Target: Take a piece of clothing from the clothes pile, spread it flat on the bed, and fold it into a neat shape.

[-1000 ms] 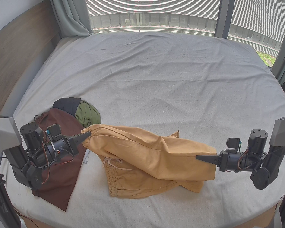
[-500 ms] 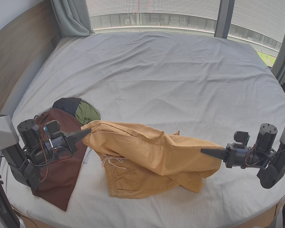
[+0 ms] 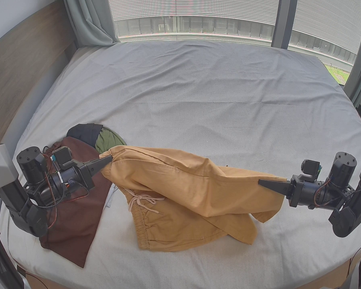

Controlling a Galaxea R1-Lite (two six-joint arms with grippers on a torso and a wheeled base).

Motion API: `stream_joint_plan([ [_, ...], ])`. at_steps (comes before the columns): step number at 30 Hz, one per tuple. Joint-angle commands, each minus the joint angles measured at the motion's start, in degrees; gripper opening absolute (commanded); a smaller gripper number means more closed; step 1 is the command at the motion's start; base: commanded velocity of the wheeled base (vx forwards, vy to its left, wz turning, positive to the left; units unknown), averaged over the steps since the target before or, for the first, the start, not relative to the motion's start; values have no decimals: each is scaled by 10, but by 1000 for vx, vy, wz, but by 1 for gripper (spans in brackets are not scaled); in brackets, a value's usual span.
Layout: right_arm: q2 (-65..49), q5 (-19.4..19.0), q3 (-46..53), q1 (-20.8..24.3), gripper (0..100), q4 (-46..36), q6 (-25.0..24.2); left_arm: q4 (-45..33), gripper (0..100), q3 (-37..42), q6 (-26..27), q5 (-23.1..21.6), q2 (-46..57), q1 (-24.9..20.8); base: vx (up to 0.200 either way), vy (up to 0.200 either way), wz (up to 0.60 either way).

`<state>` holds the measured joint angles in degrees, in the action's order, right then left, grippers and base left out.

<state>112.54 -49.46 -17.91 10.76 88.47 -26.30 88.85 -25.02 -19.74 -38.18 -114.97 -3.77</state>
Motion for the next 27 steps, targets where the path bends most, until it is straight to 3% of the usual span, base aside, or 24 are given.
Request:
stream_joint_plan([
  [1, -5, 2, -1, 0, 0, 0, 0, 0, 0, 1, -3, 0, 9, -1, 0, 0, 0],
  [3, -5, 2, -1, -1, 0, 0, 0, 0, 0, 1, -14, 1, 16, -3, 0, 0, 0],
  [9, -5, 2, -3, -3, 0, 0, 0, 0, 0, 3, -145, 1, 70, -9, 0, 0, 0],
  [13, -7, 2, -4, -5, 0, 0, 0, -1, 0, 1, -200, 1, 88, -9, 0, 0, 0],
  [27, -18, 3, -13, -15, 0, 0, -3, -1, 0, 12, -231, 5, 90, -1, 0, 0, 0],
])
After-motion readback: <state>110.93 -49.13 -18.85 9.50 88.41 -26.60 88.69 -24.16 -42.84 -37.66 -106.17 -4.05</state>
